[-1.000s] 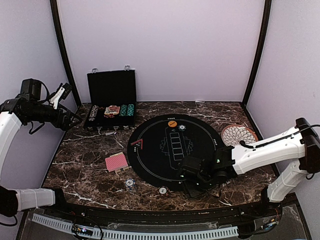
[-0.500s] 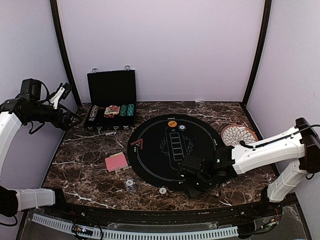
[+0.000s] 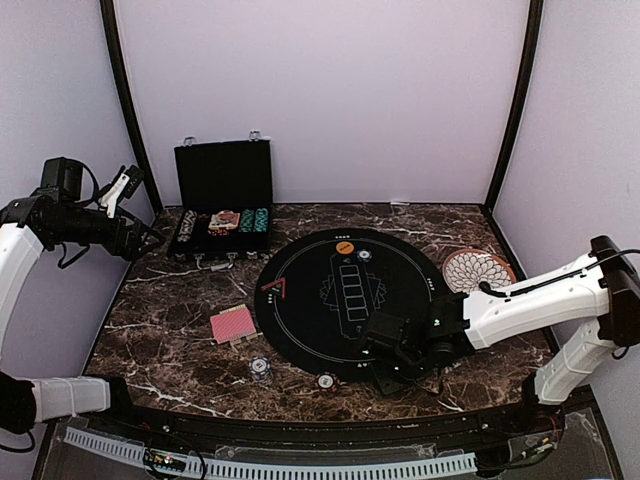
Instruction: Distribute texas hold em gaming equipment
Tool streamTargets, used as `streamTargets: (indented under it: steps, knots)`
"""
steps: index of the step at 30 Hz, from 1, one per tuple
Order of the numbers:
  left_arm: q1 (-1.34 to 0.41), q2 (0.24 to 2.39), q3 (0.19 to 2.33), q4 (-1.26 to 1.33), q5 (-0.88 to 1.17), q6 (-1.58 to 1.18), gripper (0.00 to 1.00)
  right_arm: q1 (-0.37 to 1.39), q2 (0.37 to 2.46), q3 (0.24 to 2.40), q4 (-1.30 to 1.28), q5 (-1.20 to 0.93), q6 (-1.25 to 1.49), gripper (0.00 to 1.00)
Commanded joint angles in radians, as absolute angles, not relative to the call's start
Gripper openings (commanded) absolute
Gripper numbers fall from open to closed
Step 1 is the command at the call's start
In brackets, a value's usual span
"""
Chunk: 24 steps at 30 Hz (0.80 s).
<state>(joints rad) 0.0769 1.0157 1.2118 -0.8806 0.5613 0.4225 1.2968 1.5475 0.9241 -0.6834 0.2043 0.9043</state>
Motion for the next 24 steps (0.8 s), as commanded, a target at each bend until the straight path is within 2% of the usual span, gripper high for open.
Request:
streamTargets:
  steps: [1, 5, 11, 15, 19, 24]
  knots:
    - [0.082, 1.011, 1.241, -0.867, 0.580, 0.417, 0.99, 1.292, 1.551, 0.925, -0.689, 0.218, 0.905, 0.42]
    - [0.083, 1.014, 1.243, -0.864, 0.578, 0.416, 0.99, 1.292, 1.555, 0.928, -0.702, 0.225, 0.899, 0.41]
    - [0.083, 1.015, 1.249, -0.864, 0.579, 0.414, 0.99, 1.292, 1.571, 0.933, -0.688, 0.212, 0.886, 0.47]
    - [0.083, 1.014, 1.250, -0.864, 0.577, 0.414, 0.99, 1.292, 1.575, 0.937, -0.689, 0.212, 0.884, 0.46]
    - [0.083, 1.015, 1.249, -0.862, 0.577, 0.415, 0.99, 1.292, 1.573, 0.939, -0.693, 0.213, 0.885, 0.42]
    - [0.083, 1.016, 1.249, -0.859, 0.581, 0.411, 0.99, 1.293, 1.556, 0.960, -0.710, 0.222, 0.885, 0.27]
